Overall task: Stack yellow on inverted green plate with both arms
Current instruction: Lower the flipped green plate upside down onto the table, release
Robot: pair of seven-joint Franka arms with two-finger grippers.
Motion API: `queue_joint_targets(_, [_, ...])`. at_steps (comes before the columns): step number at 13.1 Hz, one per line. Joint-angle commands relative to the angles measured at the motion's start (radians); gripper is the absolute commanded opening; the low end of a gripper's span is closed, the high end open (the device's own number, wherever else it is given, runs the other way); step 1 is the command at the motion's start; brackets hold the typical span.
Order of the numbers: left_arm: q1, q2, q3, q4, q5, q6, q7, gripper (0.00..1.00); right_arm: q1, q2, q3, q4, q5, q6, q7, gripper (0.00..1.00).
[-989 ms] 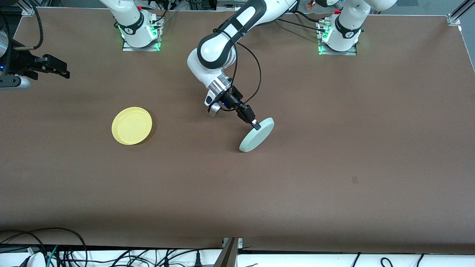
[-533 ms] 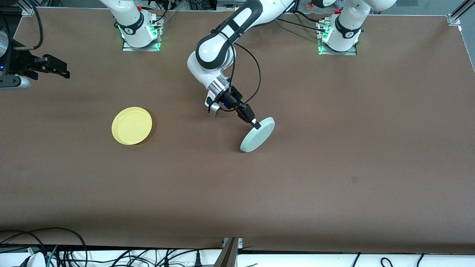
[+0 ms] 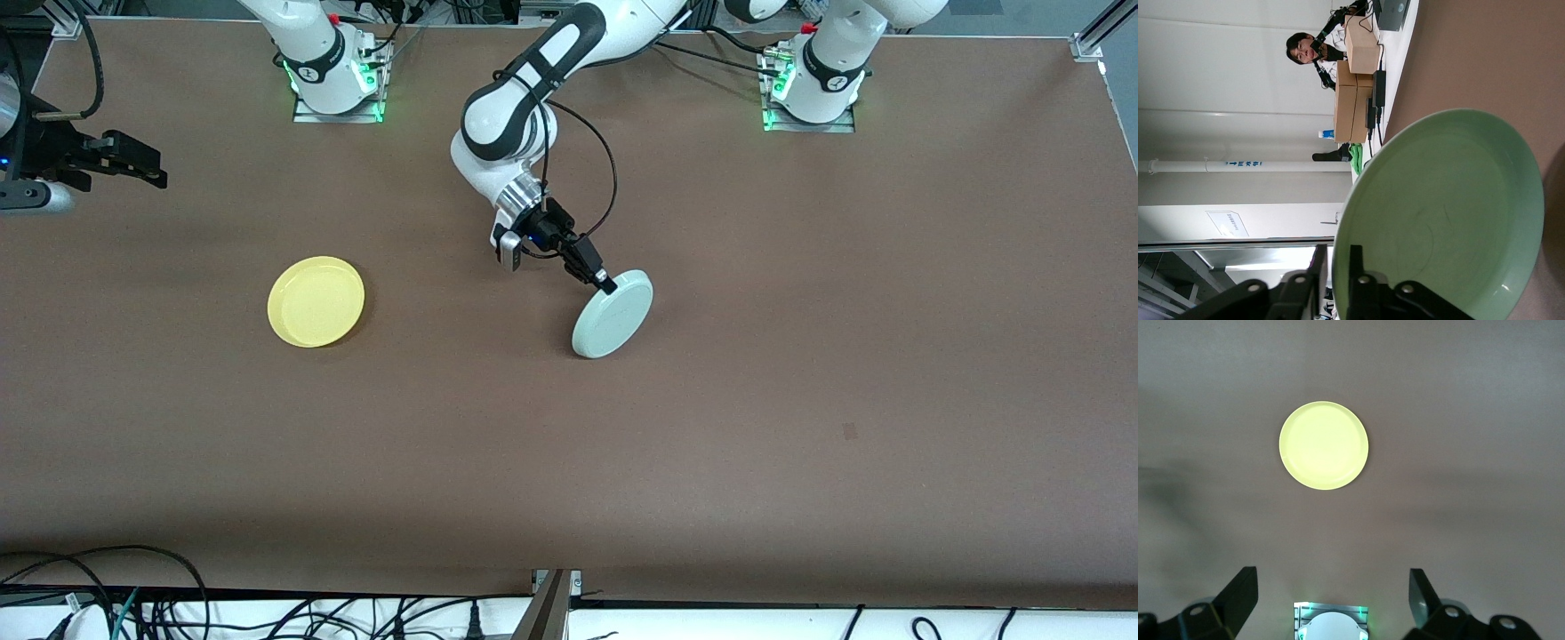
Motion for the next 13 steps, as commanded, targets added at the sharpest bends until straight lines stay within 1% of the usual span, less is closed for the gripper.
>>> queue_joint_targets(1, [-0.012, 0.019, 0.003, 0.032, -0.008, -0.008, -0.010, 0.62, -0.001, 0.001, 0.004, 0.015, -0.009, -0.017, -0.001, 1.00])
queue_joint_targets(2, [-0.012, 0.021, 0.000, 0.034, -0.011, -0.004, -0.025, 0.65, -0.001, 0.001, 0.004, 0.015, -0.009, -0.017, -0.001, 1.00])
queue_joint_targets(3, [-0.018, 0.030, -0.003, 0.037, -0.011, -0.001, -0.051, 0.73, -0.001, 0.001, 0.004, 0.015, -0.009, -0.015, -0.003, 1.00])
queue_joint_targets(4, [-0.027, 0.033, -0.009, 0.037, -0.012, 0.003, -0.074, 1.00, -0.001, 0.001, 0.004, 0.015, -0.008, -0.015, -0.003, 1.00])
queue_joint_targets(7, [-0.028, 0.037, -0.035, 0.037, -0.026, 0.077, -0.183, 1.00, -0.001, 0.001, 0.004, 0.015, -0.009, -0.015, -0.003, 1.00])
queue_joint_targets(8, [-0.025, 0.036, -0.058, 0.037, -0.040, 0.108, -0.222, 1.00, -0.001, 0.001, 0.004, 0.015, -0.008, -0.015, -0.001, 1.00])
queue_joint_targets(9, [-0.025, 0.034, -0.061, 0.037, -0.055, 0.142, -0.275, 1.00, -0.001, 0.001, 0.003, 0.015, -0.009, -0.015, -0.001, 1.00])
queue_joint_targets(11, [-0.018, 0.028, -0.059, 0.037, -0.096, 0.257, -0.364, 1.00, -0.001, 0.001, 0.004, 0.015, -0.009, -0.015, -0.001, 1.00])
queue_joint_targets(13, [0.001, 0.025, -0.059, 0.037, -0.098, 0.387, -0.417, 1.00, -0.001, 0.001, 0.003, 0.015, -0.009, -0.015, -0.001, 1.00])
